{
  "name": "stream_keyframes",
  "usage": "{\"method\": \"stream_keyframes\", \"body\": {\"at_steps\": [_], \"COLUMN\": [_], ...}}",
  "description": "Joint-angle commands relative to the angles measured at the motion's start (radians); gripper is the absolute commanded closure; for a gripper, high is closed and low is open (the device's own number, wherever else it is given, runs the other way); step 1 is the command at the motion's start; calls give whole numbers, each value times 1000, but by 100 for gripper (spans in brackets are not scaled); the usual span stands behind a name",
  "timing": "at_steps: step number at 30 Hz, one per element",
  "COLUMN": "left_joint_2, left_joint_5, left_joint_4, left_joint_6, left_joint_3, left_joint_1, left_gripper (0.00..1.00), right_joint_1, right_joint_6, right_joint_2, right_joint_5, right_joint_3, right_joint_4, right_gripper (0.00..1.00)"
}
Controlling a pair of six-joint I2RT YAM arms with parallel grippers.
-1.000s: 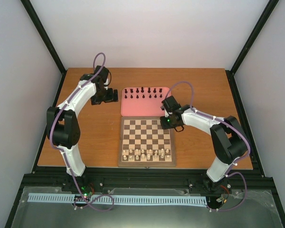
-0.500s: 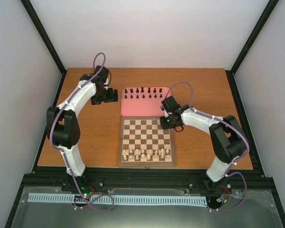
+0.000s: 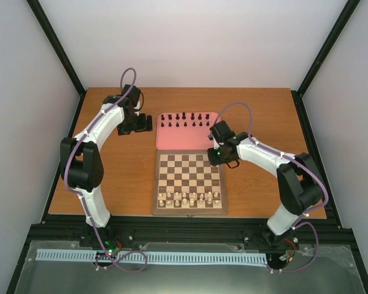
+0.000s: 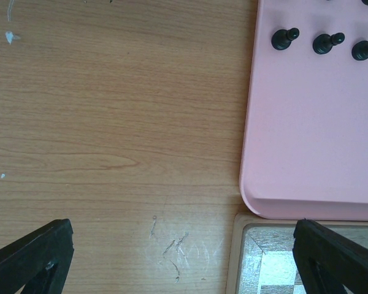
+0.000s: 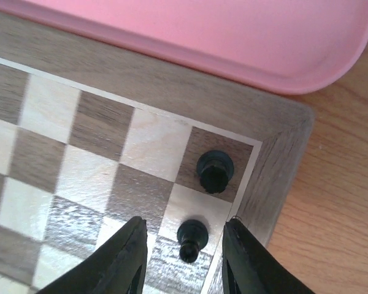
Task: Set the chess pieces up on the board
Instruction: Place the chess piece on the chessboard, then pick up the chess piece from the storage box.
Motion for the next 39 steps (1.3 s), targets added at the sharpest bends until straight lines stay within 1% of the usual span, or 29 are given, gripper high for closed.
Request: {"method": "stream_keyframes", "body": {"at_steps": [1, 4, 7, 10, 11, 12, 15, 19, 20, 24, 28, 39], "left_joint_2": [-27, -28, -30, -32, -31, -31, -27, -25, -27, -27, -32, -35], "left_joint_5": [-2, -2, -3, -2, -1, -1, -1, -2, -4, -3, -3, -7], "left_joint_4": [10, 9, 10, 10, 10, 9, 8, 2, 4, 2, 3, 1], "left_joint_6": [7, 7, 6, 6, 6, 6, 6, 6, 6, 6, 7, 8], "left_joint_3": [2, 2, 3, 5, 6, 7, 12, 20, 20, 16, 8, -10], "left_joint_1": [-1, 0, 0, -1, 0, -1, -1, -1, -1, 0, -1, -1], "left_gripper": [0, 0, 0, 0, 0, 0, 0, 0, 0, 0, 0, 0], "right_joint_1": [7, 7, 6, -21, -44, -69, -114, -135, -141, -157, -159, -163], "right_joint_6": [-23, -45, -69, -81, -75, -63, -63, -78, -77, -69, -54, -46], "right_joint_2": [-92, -124, -122, -69, -37, 1, 133, 330, 384, 514, 587, 702], "right_joint_5": [-8, -1, 14, 8, -30, -62, -84, -8, 2, 15, 59, 77], "right_joint_3": [68, 112, 177, 277, 330, 368, 510, 760, 806, 940, 1000, 1069], "right_joint_4": [-90, -152, -191, -192, -183, -174, -144, -178, -182, -176, -168, -163], "right_gripper": [63, 60, 55, 47, 44, 43, 43, 43, 44, 46, 50, 50]}}
